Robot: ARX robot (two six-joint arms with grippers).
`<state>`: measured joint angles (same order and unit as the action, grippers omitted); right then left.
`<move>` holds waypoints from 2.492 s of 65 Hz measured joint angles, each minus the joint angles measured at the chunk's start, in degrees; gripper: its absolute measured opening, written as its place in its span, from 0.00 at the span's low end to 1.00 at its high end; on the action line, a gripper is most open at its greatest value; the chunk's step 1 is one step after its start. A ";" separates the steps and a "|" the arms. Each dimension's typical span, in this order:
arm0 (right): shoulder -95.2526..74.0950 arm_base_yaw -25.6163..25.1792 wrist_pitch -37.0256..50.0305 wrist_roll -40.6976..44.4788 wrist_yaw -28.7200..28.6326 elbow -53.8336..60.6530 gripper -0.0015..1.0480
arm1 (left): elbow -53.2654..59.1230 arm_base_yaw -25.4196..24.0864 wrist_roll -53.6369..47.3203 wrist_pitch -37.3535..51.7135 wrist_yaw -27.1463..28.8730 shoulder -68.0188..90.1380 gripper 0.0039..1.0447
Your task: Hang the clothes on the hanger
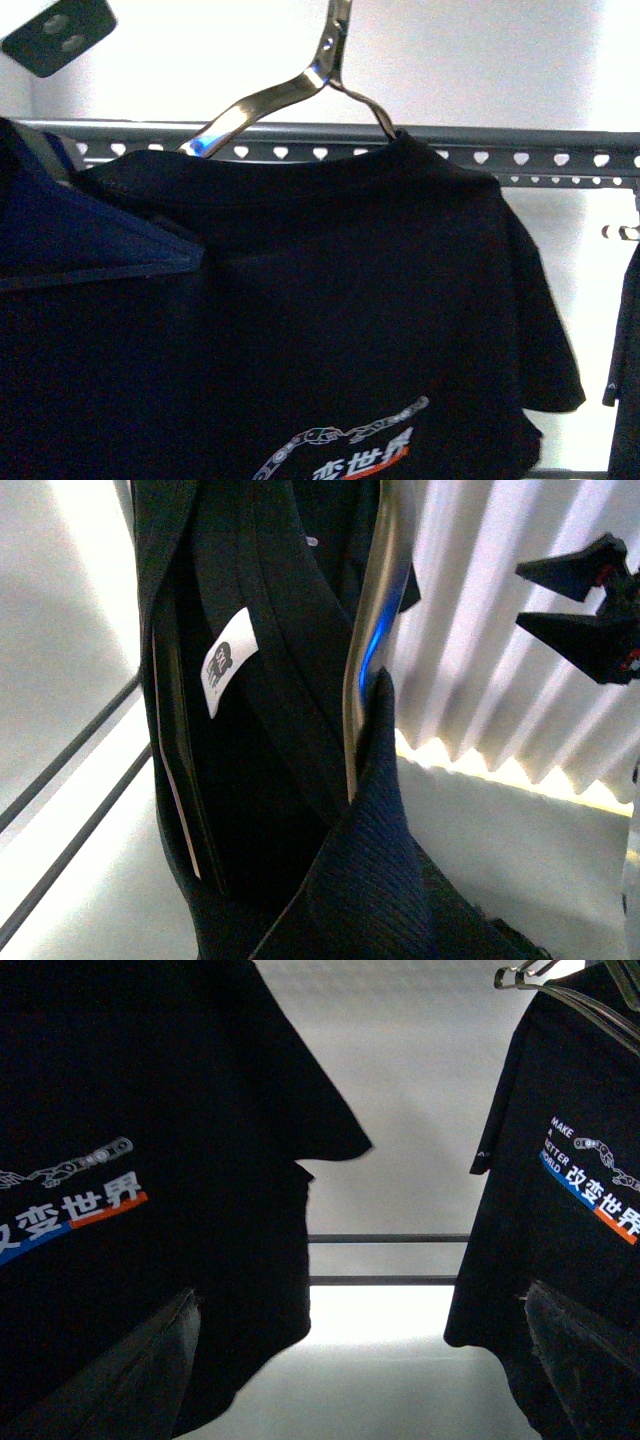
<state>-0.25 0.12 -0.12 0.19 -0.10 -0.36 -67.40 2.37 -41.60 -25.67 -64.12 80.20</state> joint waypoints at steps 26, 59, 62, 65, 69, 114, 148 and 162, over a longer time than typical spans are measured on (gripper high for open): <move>0.00 0.00 0.00 0.00 0.00 0.00 0.93 | -25.57 6.27 -13.44 -19.56 -2.12 19.43 0.03; 0.00 0.00 0.00 0.00 0.00 0.00 0.93 | -46.84 10.23 -20.55 -29.62 4.04 33.59 0.03; 0.00 0.00 0.00 0.00 0.02 0.00 0.93 | -46.25 10.84 -19.71 -26.53 4.63 33.59 0.03; 0.00 0.00 0.00 0.00 0.02 0.00 0.93 | -45.20 11.43 -18.93 -21.77 5.14 33.46 0.03; 0.00 0.00 0.00 0.00 0.00 0.00 0.93 | -44.72 12.04 -18.34 -19.96 5.18 33.46 0.03; -59.32 -22.60 -1.77 42.21 -48.78 -45.20 0.93 | -44.44 12.15 -17.68 -19.65 5.05 33.46 0.03; -90.12 -6.80 -16.39 73.72 -38.51 -76.83 0.93 | -44.41 12.20 -17.68 -19.65 5.05 33.44 0.03; -96.50 -4.90 -16.92 70.99 -38.21 -84.02 0.93 | -44.41 12.22 -17.68 -19.65 5.01 33.44 0.03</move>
<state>-96.75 -4.78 -17.04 71.18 -38.30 -84.38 -111.81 14.59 -59.29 -45.32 -59.11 113.65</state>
